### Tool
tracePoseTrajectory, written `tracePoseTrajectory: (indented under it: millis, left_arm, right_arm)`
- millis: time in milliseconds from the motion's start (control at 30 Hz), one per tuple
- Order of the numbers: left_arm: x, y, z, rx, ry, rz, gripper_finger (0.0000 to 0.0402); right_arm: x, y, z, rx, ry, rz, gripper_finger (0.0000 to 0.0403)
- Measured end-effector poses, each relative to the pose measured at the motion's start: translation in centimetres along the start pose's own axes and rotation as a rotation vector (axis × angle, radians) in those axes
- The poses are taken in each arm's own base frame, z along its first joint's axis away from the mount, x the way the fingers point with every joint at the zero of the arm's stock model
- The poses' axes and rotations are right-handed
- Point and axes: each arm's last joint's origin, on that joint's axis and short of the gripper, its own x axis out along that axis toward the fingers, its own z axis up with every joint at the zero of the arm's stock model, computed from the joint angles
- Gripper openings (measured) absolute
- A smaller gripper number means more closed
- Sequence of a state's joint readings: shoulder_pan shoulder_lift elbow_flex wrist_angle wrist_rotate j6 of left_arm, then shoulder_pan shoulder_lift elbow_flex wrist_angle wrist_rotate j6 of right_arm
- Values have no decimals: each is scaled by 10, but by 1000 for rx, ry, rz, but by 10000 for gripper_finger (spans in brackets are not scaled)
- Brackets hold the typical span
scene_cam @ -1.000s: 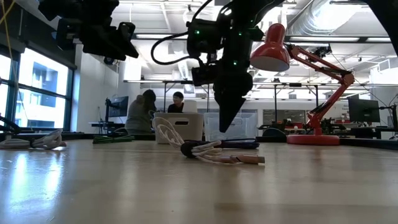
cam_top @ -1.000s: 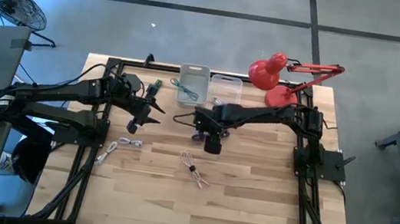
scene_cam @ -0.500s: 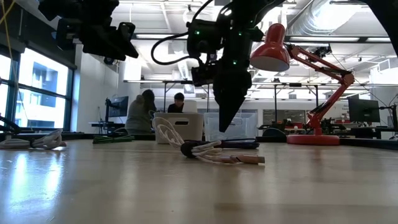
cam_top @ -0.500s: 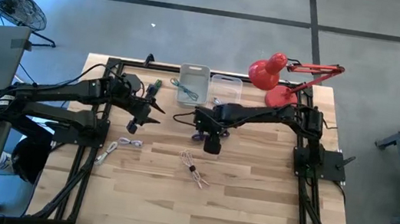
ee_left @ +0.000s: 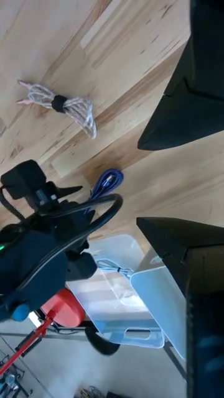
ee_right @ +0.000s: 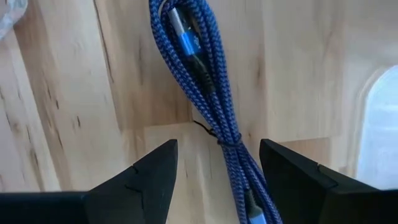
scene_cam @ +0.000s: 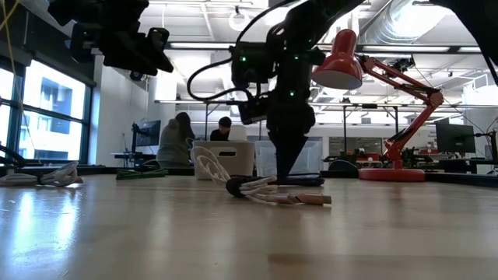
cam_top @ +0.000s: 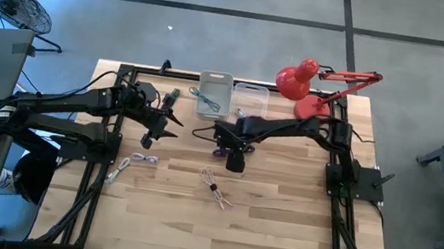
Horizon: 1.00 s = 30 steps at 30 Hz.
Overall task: Pick & Place USB Port
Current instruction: Put the purple patterned charger cable into the gray bin
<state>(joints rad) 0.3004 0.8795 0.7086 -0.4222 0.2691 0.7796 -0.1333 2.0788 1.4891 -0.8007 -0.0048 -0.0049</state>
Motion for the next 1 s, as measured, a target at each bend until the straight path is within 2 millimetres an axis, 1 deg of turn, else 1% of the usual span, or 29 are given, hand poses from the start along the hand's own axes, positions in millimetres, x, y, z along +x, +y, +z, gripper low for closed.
tracePoseTrajectory:
  millis: [133,200,267,367,467,500,533,633,700,1000]
  left_arm:
    - [0,0,0,0,0,0,182]
    - [0,0,0,0,-1,0,182]
    - [0,0,0,0,-1,0,182]
    - [0,0,0,0,-1,0,182]
    - [0,0,0,0,0,1,182]
    - [0,0,0,0,0,1,182]
    - [0,0,0,0,1,2,182]
    - [0,0,0,0,1,2,182]
    - [0,0,0,-1,0,2,182]
    - [0,0,0,-8,0,2,182]
  right_arm:
    - [3,-1,0,6,4,25,210]
    - [3,-1,1,8,-1,22,197]
    - [3,-1,1,9,0,14,175]
    - [4,-2,1,11,2,-9,120]
    - [4,-2,1,11,1,-10,44]
    - [4,-2,1,13,1,-9,24]
    - [4,-2,1,13,1,-9,16]
    - [4,-2,1,48,-1,-27,22]
    - [4,0,1,46,-1,-32,12]
    - [4,23,1,-12,-9,-99,4]
